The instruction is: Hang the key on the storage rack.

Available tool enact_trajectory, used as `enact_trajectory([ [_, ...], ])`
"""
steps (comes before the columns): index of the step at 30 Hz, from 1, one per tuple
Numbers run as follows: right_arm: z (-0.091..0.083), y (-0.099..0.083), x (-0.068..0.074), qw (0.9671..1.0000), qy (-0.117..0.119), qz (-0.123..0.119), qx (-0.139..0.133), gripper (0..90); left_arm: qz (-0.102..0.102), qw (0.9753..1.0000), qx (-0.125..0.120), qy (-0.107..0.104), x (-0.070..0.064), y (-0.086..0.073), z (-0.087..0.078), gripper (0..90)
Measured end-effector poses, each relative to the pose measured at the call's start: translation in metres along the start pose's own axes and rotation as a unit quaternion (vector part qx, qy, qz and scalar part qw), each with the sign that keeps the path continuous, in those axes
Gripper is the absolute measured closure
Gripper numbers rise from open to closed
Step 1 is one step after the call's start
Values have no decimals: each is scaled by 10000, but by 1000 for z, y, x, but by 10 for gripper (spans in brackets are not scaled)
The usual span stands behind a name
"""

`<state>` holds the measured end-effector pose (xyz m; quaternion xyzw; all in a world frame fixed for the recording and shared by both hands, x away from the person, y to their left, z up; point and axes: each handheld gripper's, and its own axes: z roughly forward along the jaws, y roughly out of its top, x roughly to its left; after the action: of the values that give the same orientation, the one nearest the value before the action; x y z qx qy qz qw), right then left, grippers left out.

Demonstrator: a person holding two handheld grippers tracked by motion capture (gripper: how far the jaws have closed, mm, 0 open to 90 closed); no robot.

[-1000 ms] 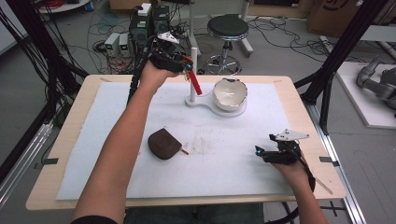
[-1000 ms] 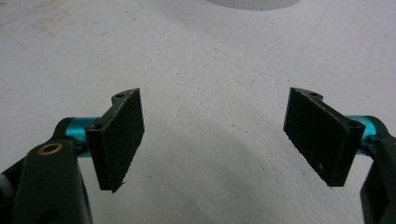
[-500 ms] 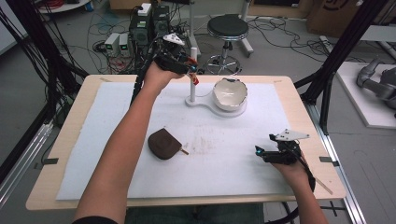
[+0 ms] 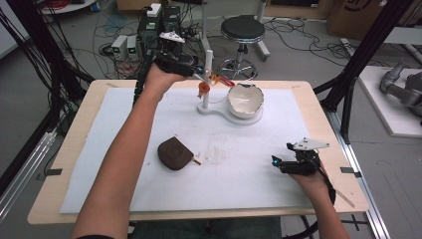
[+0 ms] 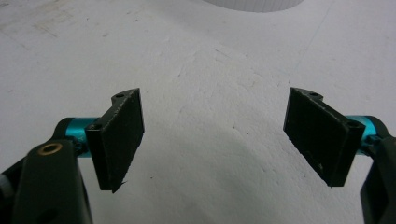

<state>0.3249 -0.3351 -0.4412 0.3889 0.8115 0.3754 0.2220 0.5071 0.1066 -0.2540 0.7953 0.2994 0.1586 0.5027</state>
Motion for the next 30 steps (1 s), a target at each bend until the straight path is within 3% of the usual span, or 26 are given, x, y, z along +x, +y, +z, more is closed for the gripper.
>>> enact_trajectory([
  [7, 0, 1, 1, 10000, -5, 0, -11, 204, -66, 9999, -84, 17, 5, -20, -28, 246],
  [18, 3, 6, 5, 10000, 51, -48, -50, 204, 30, 9991, 77, -425, -8, -57, -48, 241],
  [26, 9, 11, 6, 9999, 126, -77, -51, 204, 61, 9977, -75, -666, -13, -81, -66, 240],
  [30, 12, 13, 6, 9998, 149, -61, -74, 204, -33, 9973, -156, -722, -16, -102, -71, 236],
])
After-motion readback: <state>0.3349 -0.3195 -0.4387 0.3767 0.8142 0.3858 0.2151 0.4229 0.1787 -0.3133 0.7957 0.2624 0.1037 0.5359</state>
